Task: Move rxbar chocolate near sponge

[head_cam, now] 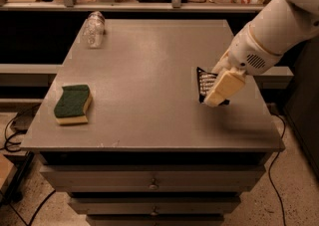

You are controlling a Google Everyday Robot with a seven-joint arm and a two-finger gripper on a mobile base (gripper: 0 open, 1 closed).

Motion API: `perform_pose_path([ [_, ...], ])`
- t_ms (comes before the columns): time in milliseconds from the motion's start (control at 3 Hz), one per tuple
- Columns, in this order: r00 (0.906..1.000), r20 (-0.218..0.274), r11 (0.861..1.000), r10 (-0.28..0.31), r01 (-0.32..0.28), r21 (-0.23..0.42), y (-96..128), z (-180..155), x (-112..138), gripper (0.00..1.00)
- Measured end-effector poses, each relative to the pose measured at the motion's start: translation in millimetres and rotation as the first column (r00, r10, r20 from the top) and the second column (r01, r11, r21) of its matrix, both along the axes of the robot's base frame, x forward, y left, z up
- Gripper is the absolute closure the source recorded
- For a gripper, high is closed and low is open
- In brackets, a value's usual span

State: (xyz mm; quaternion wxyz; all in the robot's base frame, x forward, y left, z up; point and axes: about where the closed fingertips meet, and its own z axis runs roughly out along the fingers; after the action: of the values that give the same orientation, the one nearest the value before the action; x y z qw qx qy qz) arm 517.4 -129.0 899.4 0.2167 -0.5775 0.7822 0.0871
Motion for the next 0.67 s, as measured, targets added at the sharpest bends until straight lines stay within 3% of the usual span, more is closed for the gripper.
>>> perform_pose_path([
  [333,0.9987,-0.024,0.998,0.046,-0.044,0.047,29.1,-9.6,-0.3,1.00],
  [667,0.9855,-0.043,0.975,0.164,-0.155,0.161,103.2,-24.7,-0.4,1.00],
])
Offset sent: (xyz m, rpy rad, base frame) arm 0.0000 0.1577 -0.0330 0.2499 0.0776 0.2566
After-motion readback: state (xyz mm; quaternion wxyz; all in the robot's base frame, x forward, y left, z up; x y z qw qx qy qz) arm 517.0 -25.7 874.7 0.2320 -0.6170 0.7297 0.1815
